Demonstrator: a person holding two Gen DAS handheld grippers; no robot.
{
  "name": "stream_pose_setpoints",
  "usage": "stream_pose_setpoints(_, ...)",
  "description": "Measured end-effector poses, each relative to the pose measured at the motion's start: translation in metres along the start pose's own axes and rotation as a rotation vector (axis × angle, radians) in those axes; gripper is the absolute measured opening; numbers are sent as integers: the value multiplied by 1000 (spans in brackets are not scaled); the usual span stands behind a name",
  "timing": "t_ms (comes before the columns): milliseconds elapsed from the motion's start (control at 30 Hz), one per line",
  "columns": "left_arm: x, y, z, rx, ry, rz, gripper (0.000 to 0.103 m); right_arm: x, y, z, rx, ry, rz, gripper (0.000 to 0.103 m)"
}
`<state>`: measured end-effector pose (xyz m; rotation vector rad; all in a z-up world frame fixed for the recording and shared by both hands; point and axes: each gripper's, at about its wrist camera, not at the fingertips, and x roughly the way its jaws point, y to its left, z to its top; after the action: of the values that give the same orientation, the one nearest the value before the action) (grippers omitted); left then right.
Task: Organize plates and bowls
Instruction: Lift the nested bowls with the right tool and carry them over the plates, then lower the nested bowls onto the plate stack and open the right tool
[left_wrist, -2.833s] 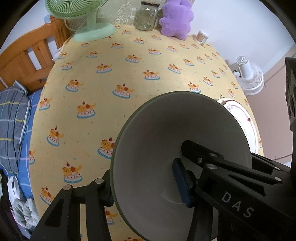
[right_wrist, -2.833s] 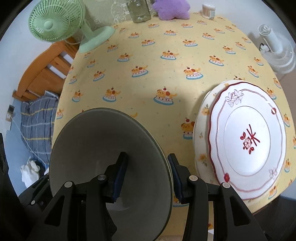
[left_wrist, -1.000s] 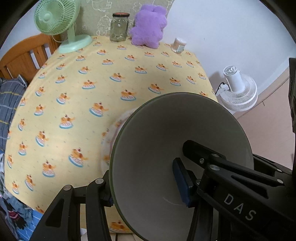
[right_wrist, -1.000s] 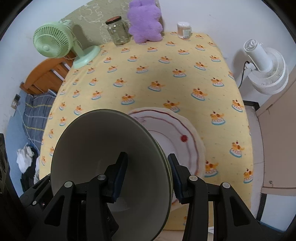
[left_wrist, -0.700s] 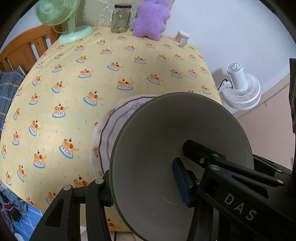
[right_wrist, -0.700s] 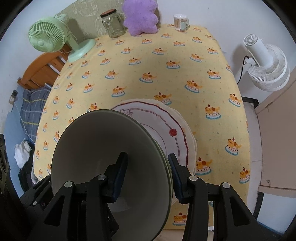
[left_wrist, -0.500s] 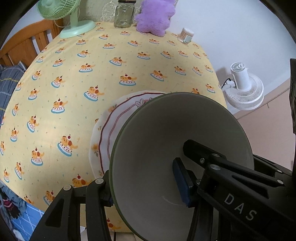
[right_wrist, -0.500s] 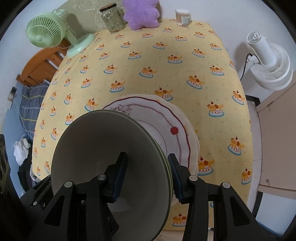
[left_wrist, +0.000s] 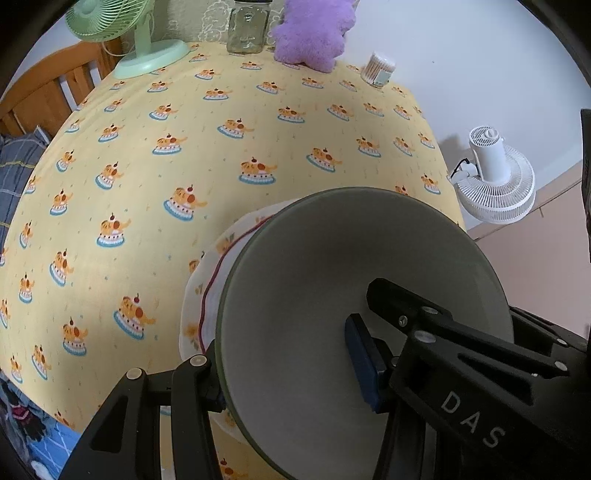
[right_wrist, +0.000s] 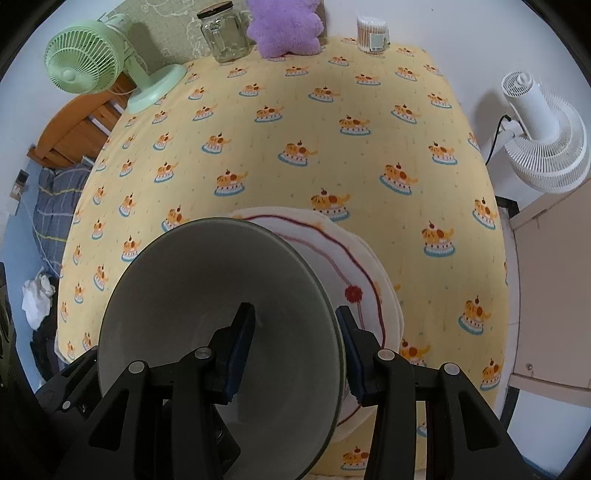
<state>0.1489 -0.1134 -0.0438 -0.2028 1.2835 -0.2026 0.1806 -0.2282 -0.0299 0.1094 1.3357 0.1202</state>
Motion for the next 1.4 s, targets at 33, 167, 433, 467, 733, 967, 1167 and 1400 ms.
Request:
stream_pose_setpoints(33, 1, 0, 1, 2, -1, 0, 53, 0, -1, 2, 3, 0, 1, 48)
stream_pose_setpoints(167, 3, -3, 6, 12, -4, 4, 53, 2, -2, 7, 13, -2, 0, 48)
stream_pose_setpoints(433, 3, -8, 3, 38, -14, 30, 54, 3, -4, 3, 12, -2, 20, 51)
stream_pose_setpoints(467, 3, -9, 2, 44, -15, 37, 54, 4, -5, 1, 9, 0, 24, 52)
stream_pose_setpoints(733, 0, -13, -8, 26, -38, 65, 64, -5, -6, -9, -53, -53, 10, 53)
stream_pose_setpoints(967, -23, -9, -15, 48, -89, 71, 79, -26, -6, -19, -39, -122, -7, 76)
stream_pose_setpoints(1167, -54, 1, -11, 154, -161, 27, 81, -58, 16, -30, 23, -231, -73, 78)
stream_pose_setpoints(1400, -92, 36, -15, 267, -280, 33, 81, -83, 52, -48, 121, -339, -139, 78)
